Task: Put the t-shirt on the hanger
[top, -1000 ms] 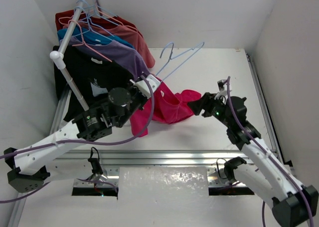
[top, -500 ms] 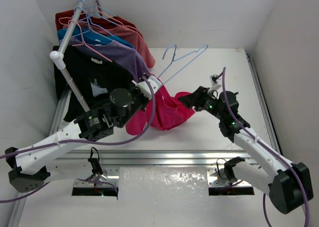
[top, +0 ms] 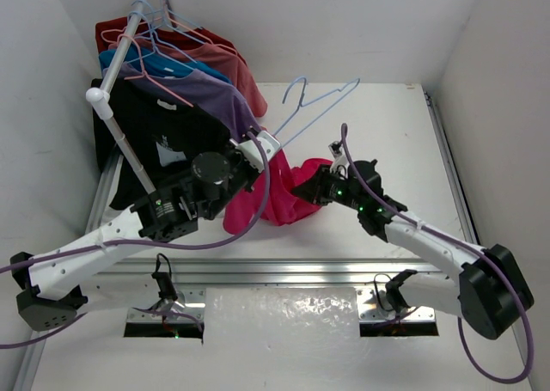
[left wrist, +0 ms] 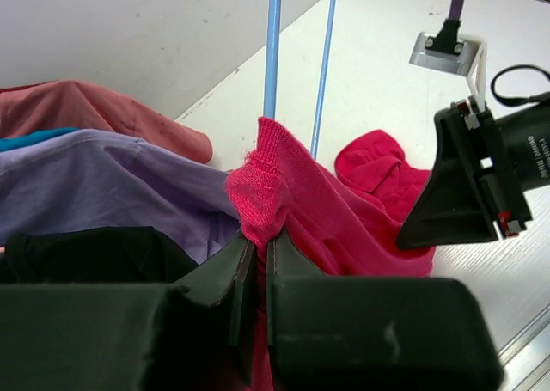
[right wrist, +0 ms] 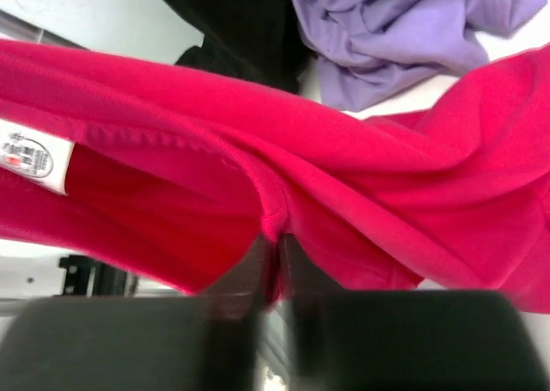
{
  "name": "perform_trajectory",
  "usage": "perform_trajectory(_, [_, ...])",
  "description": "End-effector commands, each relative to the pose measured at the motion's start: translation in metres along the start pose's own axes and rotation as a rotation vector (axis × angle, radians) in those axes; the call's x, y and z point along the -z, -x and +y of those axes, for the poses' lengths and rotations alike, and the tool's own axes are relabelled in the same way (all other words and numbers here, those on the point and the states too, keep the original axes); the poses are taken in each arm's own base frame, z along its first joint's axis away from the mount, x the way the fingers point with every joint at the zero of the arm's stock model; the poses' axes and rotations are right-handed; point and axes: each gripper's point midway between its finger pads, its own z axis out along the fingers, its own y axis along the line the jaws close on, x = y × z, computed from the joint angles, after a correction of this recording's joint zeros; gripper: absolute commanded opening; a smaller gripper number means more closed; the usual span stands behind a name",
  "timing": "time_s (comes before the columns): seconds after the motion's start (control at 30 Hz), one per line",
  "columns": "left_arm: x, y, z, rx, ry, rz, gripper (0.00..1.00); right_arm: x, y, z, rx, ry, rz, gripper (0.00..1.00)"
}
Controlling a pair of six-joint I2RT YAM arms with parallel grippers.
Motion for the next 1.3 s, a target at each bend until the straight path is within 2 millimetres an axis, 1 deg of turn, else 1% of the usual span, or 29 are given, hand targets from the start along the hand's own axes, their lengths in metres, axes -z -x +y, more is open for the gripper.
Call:
perform_trajectory(0.0, [0.006,0.028,0.012,0.086,0.041,-0.108,0.00,-0.004,0.009,-0.002,-0.004,-0.007,-0.060,0.00])
perform_trajectory(0.13, [0.017,0.033,0.026,0.107,0.083,-0.135,0.00,0.000,0.004,-0.022,-0.018,-0.088,-0.084,0.00])
perform_trajectory(0.23, [0.026,0.038,0.032,0.120,0.087,-0.152,0.00,0.009,0.016,-0.048,0.018,-0.206,-0.127,0.00])
perform_trajectory(0.27, [0.028,0.039,0.031,0.133,0.073,-0.154,0.00,0.012,0.030,-0.052,0.026,-0.234,-0.158,0.00])
perform_trajectory(0.3, [0.034,0.035,0.029,0.133,0.052,-0.136,0.00,0.022,0.047,-0.068,0.022,-0.279,-0.195,0.00])
perform_trajectory(0.33, [0.042,0.033,0.026,0.150,0.012,-0.131,0.00,0.027,0.058,-0.071,0.012,-0.278,-0.194,0.00])
perform_trajectory(0.37, [0.046,0.030,0.023,0.166,-0.009,-0.128,0.00,0.043,0.078,-0.090,-0.003,-0.338,-0.237,0.00])
perform_trajectory(0.43, [0.057,0.018,0.007,0.203,-0.103,-0.116,0.00,0.064,0.133,-0.087,0.040,-0.369,-0.322,0.00])
perform_trajectory(0.47, [0.062,0.019,0.010,0.207,-0.103,-0.123,0.00,0.068,0.128,-0.098,0.030,-0.398,-0.297,0.00])
perform_trajectory(0.5, [0.065,0.014,0.002,0.217,-0.148,-0.118,0.00,0.075,0.157,-0.085,0.060,-0.386,-0.340,0.00])
perform_trajectory(0.53, [0.074,0.013,0.002,0.225,-0.166,-0.130,0.00,0.085,0.172,-0.090,0.057,-0.414,-0.367,0.00])
perform_trajectory(0.57, [0.077,0.012,0.000,0.229,-0.182,-0.134,0.00,0.090,0.177,-0.093,0.049,-0.436,-0.361,0.00])
perform_trajectory(0.6, [0.079,0.008,-0.001,0.236,-0.188,-0.133,0.00,0.100,0.198,-0.084,0.060,-0.438,-0.405,0.00])
perform_trajectory(0.63, [0.084,0.009,0.002,0.245,-0.184,-0.147,0.00,0.110,0.209,-0.087,0.051,-0.461,-0.431,0.00])
perform_trajectory(0.67, [0.085,0.008,0.004,0.244,-0.177,-0.146,0.00,0.124,0.215,-0.096,0.023,-0.523,-0.449,0.00])
perform_trajectory(0.7, [0.086,0.007,0.005,0.243,-0.173,-0.141,0.00,0.136,0.232,-0.086,0.037,-0.530,-0.493,0.00])
perform_trajectory(0.73, [0.088,0.007,0.004,0.239,-0.184,-0.134,0.00,0.146,0.240,-0.086,0.038,-0.545,-0.519,0.00])
perform_trajectory(0.77, [0.089,0.007,0.000,0.224,-0.210,-0.129,0.00,0.152,0.252,-0.073,0.059,-0.515,-0.540,0.00])
perform_trajectory(0.83, [0.088,0.009,-0.005,0.212,-0.235,-0.128,0.00,0.155,0.262,-0.061,0.087,-0.489,-0.540,0.00])
perform_trajectory(0.87, [0.087,0.007,-0.006,0.205,-0.240,-0.117,0.00,0.157,0.273,-0.046,0.116,-0.456,-0.542,0.00])
perform_trajectory(0.9, [0.083,0.004,-0.008,0.199,-0.238,-0.101,0.00,0.158,0.275,-0.038,0.133,-0.441,-0.539,0.00])
perform_trajectory(0.93, [0.076,0.000,-0.008,0.186,-0.218,-0.073,0.00,0.160,0.275,-0.022,0.154,-0.397,-0.528,0.00])
perform_trajectory(0.97, [0.075,0.000,-0.004,0.189,-0.193,-0.071,0.00,0.163,0.275,-0.013,0.170,-0.380,-0.529,0.00])
perform_trajectory(1.03, [0.063,-0.007,-0.002,0.168,-0.149,-0.020,0.00,0.169,0.271,-0.004,0.202,-0.378,-0.513,0.00])
perform_trajectory(1.1, [0.049,-0.011,-0.005,0.142,-0.130,0.027,0.00,0.178,0.270,0.013,0.253,-0.361,-0.517,0.00])
perform_trajectory(1.13, [0.047,-0.001,-0.003,0.135,-0.125,0.016,0.00,0.178,0.266,0.016,0.257,-0.349,-0.494,0.00])
perform_trajectory(1.17, [0.039,0.001,-0.008,0.121,-0.136,0.025,0.00,0.182,0.271,0.033,0.290,-0.320,-0.490,0.00])
perform_trajectory(1.23, [0.033,0.019,-0.010,0.101,-0.158,-0.005,0.00,0.178,0.274,0.054,0.329,-0.247,-0.434,0.00])
perform_trajectory(1.27, [0.028,0.040,-0.008,0.105,-0.157,-0.040,0.00,0.175,0.274,0.065,0.349,-0.201,-0.411,0.00])
